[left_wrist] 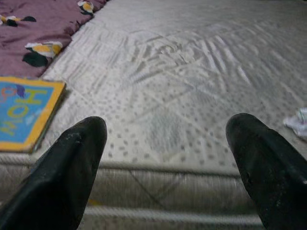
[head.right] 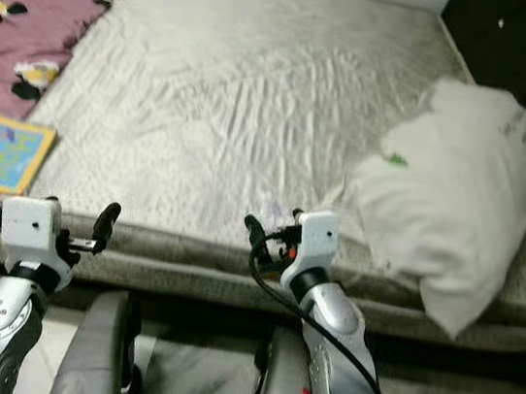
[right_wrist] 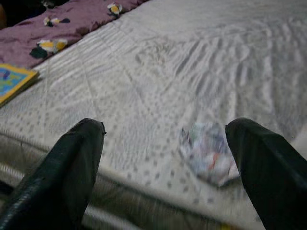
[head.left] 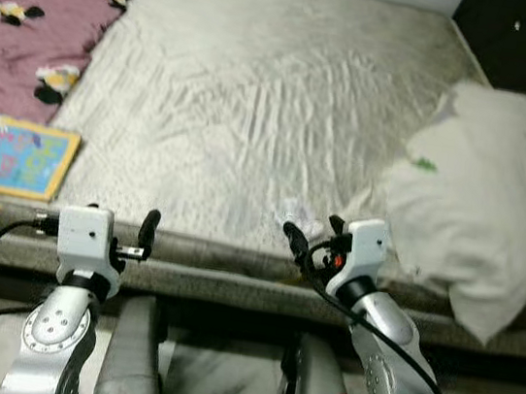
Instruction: Clean up the room
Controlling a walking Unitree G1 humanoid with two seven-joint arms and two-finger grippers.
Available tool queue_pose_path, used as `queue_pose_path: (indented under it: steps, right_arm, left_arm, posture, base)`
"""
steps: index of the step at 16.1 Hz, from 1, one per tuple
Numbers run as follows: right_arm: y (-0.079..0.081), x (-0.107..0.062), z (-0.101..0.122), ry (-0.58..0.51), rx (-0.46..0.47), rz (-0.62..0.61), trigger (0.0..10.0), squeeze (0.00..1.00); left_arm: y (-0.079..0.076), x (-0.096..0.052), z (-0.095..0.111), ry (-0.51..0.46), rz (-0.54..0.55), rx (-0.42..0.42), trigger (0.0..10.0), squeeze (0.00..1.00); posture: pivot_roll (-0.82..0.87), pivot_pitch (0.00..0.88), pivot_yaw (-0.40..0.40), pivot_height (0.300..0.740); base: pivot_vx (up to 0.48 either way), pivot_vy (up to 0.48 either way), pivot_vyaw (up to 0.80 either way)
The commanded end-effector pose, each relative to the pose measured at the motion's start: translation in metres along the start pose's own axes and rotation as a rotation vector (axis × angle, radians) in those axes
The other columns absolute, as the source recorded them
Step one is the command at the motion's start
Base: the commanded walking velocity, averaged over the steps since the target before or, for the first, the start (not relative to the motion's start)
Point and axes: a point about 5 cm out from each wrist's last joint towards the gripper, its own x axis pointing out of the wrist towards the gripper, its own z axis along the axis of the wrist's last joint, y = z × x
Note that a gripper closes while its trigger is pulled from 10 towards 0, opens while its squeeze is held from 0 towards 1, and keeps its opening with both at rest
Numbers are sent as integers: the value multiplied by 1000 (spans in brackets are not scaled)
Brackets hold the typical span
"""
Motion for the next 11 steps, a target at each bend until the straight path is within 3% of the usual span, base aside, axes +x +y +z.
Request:
queue_pose_path:
  steps: [1, 2, 5, 8, 11]
  right_arm:
    - [-1, 1, -3, 20, 3, 1, 10000, 0]
    - [-2, 2, -3, 22, 4, 0, 10000, 0]
    - [0, 11, -3, 33, -2, 24, 10000, 0]
    - [6, 24, -3, 38, -36, 68, 10000, 0]
    - [8, 24, -9, 49, -37, 77, 10000, 0]
  left_arm:
    - [2, 1, 6, -3, 23, -9, 10000, 0]
    - [4, 3, 7, 15, 48, -36, 10000, 0]
    - [8, 3, 16, -16, 46, 3, 10000, 0]
    - [21, -8, 18, -10, 83, -5, 10000, 0]
    - [13, -6, 15, 4, 44, -12, 10000, 0]
  posture:
    - [31, 139, -68, 537]
    - [36, 147, -67, 537]
    - [79, 168, -69, 537]
    - [89, 180, -66, 537]
    - [94, 161, -50, 537]
  base:
    - [0, 0, 0]
    - [0, 0, 0]
    - [0, 0, 0]
    - [0, 0, 0]
    - [0, 0, 0]
